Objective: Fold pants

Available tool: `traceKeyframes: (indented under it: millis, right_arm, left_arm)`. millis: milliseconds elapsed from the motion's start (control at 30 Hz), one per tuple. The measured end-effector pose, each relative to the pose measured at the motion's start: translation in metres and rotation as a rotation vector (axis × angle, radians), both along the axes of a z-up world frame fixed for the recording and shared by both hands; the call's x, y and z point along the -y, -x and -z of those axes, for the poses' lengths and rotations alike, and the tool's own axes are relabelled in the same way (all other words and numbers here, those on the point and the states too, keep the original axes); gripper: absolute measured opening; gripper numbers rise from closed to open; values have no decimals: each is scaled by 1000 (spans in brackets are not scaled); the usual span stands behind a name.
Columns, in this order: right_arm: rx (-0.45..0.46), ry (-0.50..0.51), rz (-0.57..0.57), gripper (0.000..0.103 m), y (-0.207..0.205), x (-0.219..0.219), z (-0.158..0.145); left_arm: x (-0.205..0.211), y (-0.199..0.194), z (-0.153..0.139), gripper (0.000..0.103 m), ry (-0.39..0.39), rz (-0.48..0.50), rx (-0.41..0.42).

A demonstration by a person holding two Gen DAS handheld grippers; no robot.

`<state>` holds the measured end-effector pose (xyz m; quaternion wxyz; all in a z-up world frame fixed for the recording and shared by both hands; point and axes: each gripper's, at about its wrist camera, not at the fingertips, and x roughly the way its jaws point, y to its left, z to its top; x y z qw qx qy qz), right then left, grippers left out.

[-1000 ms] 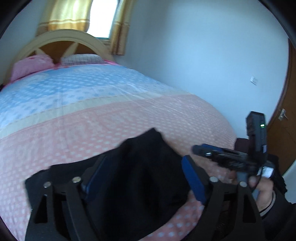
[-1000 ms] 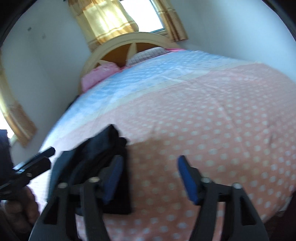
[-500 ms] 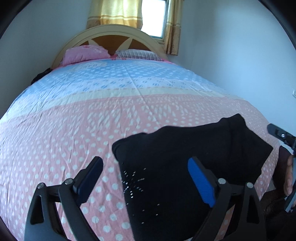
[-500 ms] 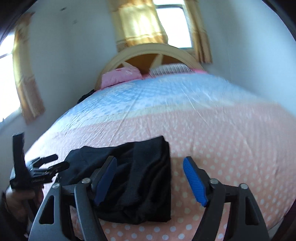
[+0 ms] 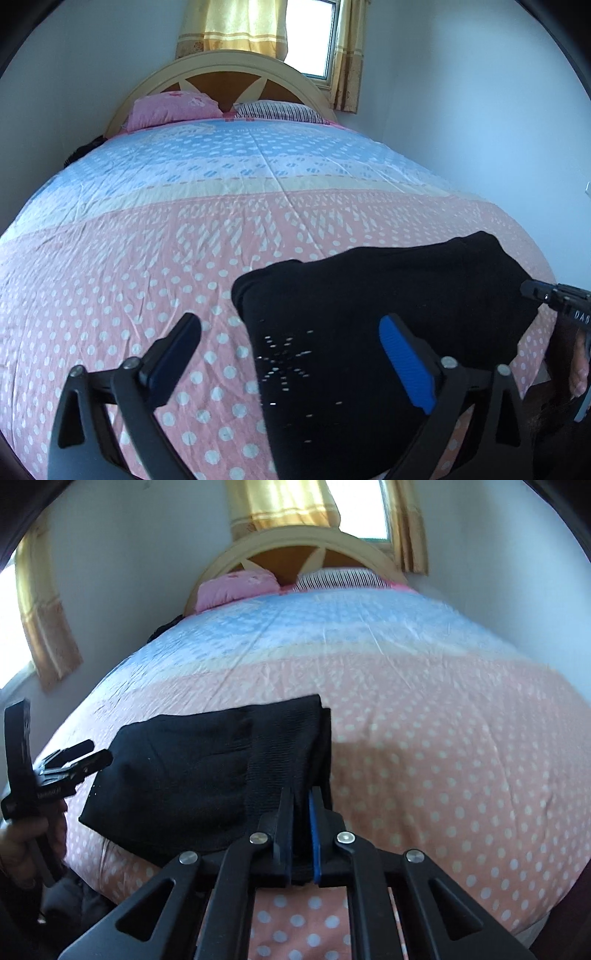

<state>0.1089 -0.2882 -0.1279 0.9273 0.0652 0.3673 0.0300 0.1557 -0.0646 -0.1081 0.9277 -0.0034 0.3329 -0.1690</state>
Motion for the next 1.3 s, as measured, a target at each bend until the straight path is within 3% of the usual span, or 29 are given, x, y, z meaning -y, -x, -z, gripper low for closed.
traceKeyframes:
  millis: [100, 233, 300, 433, 500, 567, 633, 767, 1033, 1300]
  right_arm:
    - [-76, 20, -10, 7, -11, 1, 26]
    - [-82, 12, -26, 9, -12, 2, 20]
    - [-78, 50, 13, 34, -11, 4, 17]
    - [79, 141, 69, 44, -5, -9, -16]
    - [144, 113, 21, 58, -8, -20, -30]
    - [169, 61, -59, 63, -22, -32, -35]
    - [129, -1, -100, 63, -42, -34, -27]
    - [-27, -47, -44, 63, -78, -20, 14]
    - [-7, 8, -33, 63, -63, -17, 8]
    - [57, 185, -74, 63, -6, -41, -1]
  left_arm:
    - [5, -10, 14, 103, -39, 1, -35]
    - [2, -12, 24, 103, -12, -2, -74]
    - [1, -12, 22, 103, -12, 1, -69]
    - [4, -9, 17, 103, -26, 2, -52]
    - [5, -9, 17, 103, -32, 3, -52]
    - [6, -10, 18, 103, -37, 4, -55]
    - [7, -11, 18, 103, -41, 6, -57]
    - [7, -14, 20, 103, -44, 14, -66]
    - [8, -16, 24, 103, -38, 14, -75]
    - [7, -17, 25, 103, -35, 13, -76]
